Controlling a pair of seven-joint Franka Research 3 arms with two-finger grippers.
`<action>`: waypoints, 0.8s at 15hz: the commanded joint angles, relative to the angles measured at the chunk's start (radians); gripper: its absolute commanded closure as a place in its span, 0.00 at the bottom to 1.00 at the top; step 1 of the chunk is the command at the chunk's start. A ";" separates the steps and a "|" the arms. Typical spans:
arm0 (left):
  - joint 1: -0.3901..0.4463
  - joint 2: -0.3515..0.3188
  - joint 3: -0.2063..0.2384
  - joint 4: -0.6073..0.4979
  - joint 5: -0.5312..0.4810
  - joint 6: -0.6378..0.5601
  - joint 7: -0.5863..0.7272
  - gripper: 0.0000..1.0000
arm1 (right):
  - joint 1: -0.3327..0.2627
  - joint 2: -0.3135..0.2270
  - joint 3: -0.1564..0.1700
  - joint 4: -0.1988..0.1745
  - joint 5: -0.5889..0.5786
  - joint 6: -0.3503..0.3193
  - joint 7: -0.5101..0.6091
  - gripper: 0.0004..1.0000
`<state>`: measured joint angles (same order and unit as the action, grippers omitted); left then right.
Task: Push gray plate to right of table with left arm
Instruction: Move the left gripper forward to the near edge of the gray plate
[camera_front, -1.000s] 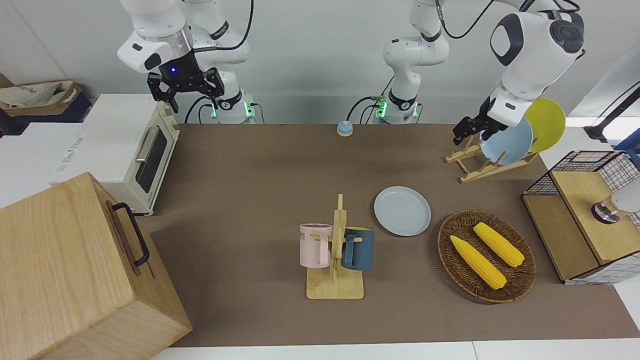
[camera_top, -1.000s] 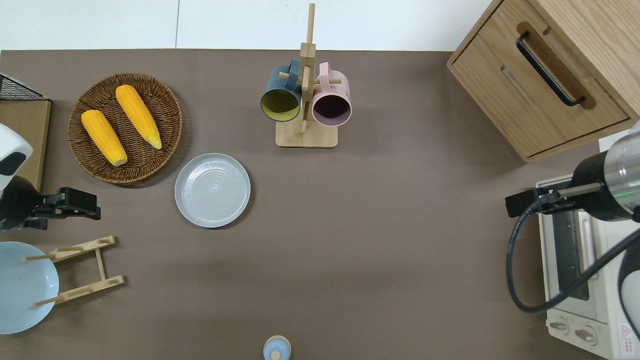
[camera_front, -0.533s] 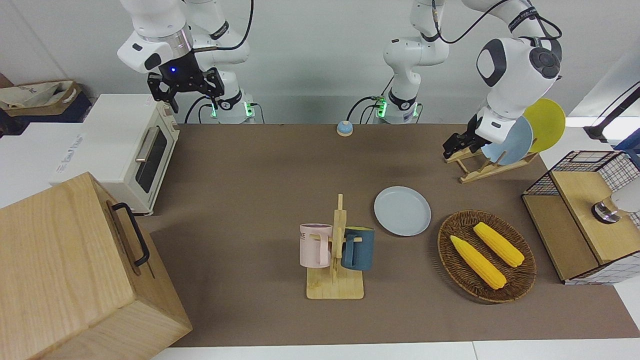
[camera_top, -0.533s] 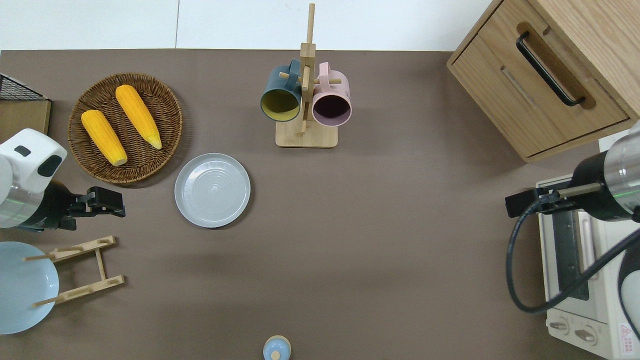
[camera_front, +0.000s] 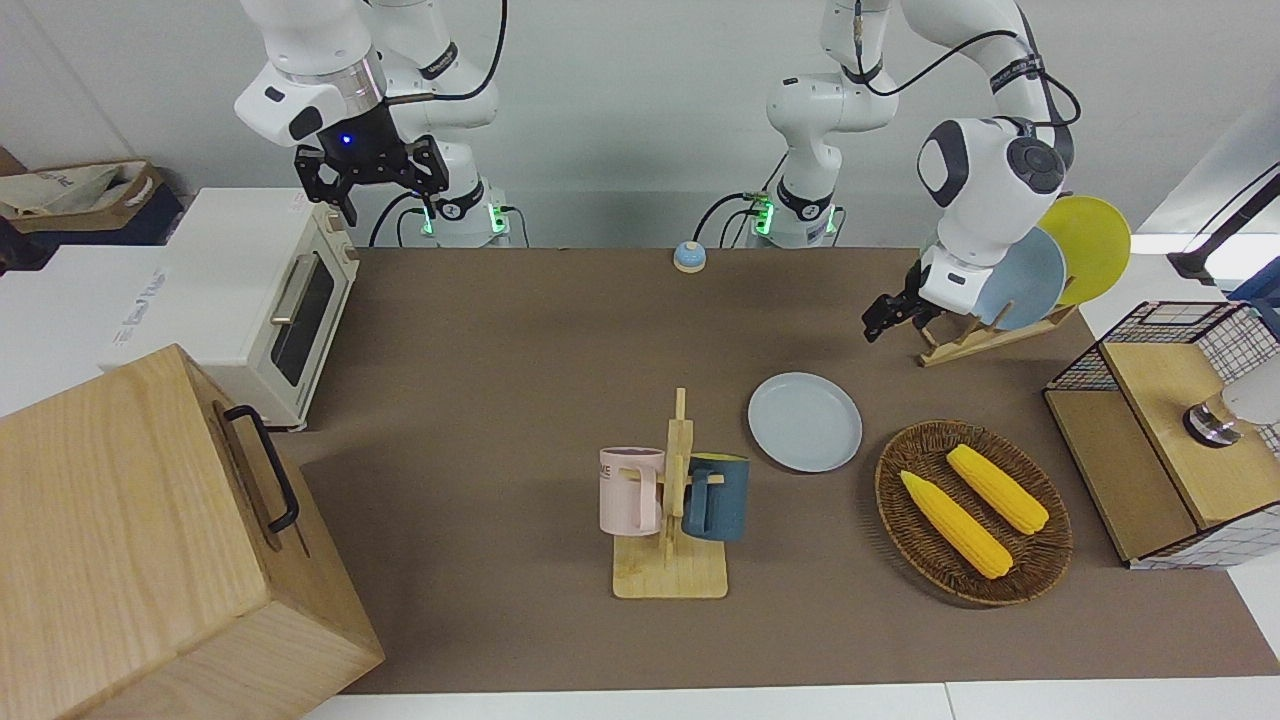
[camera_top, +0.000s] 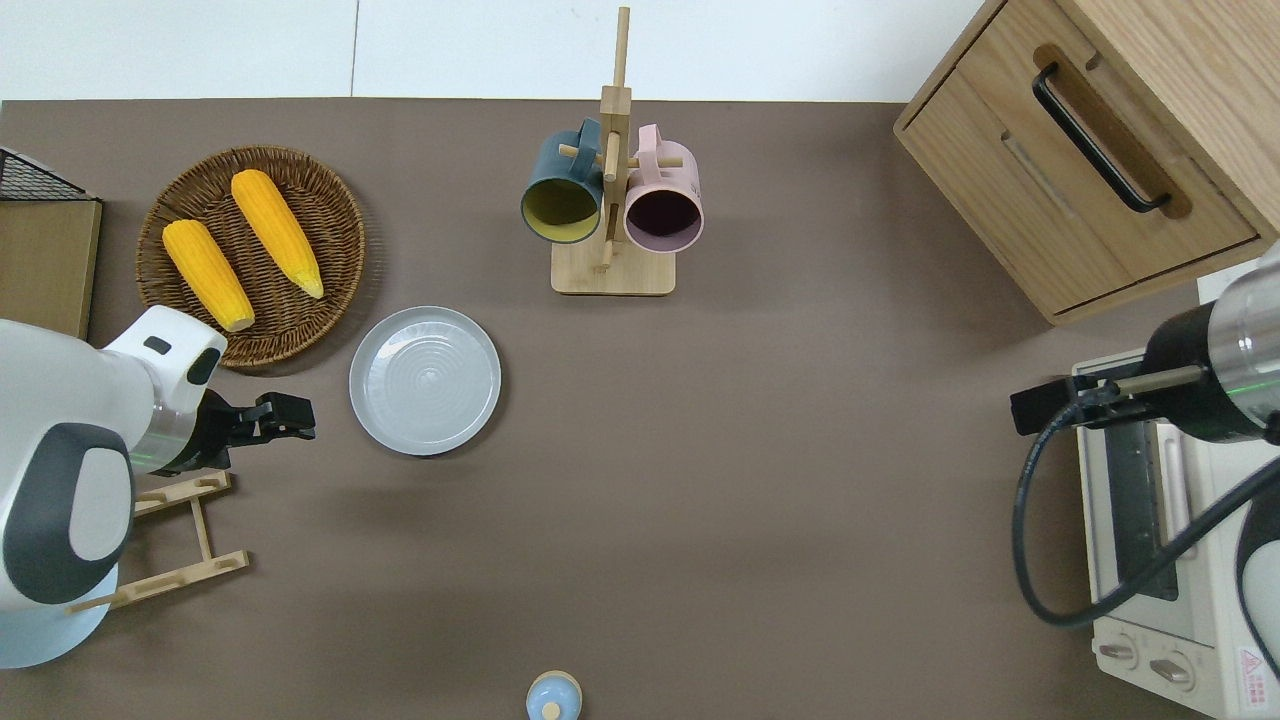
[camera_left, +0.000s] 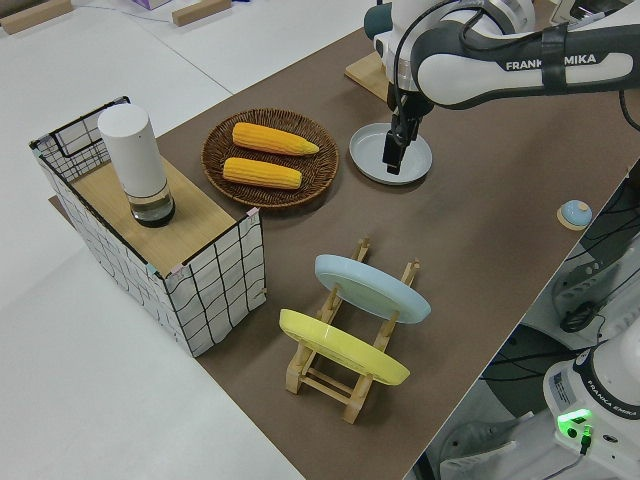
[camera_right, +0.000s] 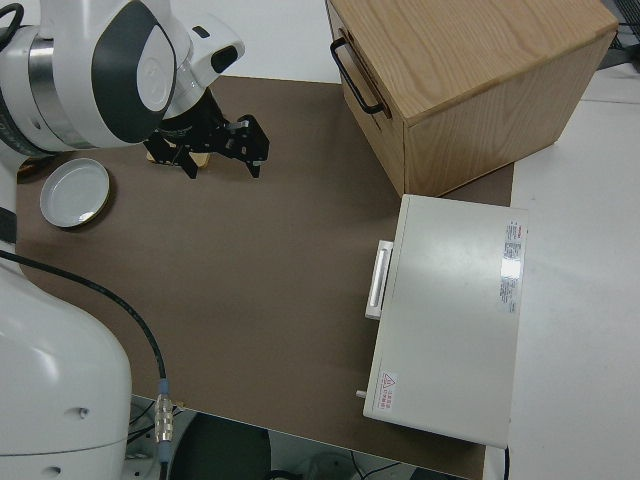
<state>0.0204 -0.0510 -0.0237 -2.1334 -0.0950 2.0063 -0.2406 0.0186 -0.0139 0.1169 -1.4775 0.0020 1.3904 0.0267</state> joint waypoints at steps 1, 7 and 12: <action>-0.043 -0.009 0.005 -0.060 -0.009 0.074 -0.057 0.00 | -0.020 -0.003 0.013 0.008 0.010 -0.014 0.001 0.02; -0.060 0.040 0.004 -0.108 -0.061 0.211 -0.085 0.00 | -0.020 -0.003 0.015 0.008 0.010 -0.014 0.002 0.02; -0.103 0.115 0.004 -0.154 -0.084 0.403 -0.175 0.00 | -0.020 -0.003 0.013 0.008 0.010 -0.014 0.001 0.02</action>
<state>-0.0322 0.0278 -0.0300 -2.2573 -0.1614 2.2990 -0.3379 0.0186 -0.0139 0.1169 -1.4775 0.0020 1.3904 0.0267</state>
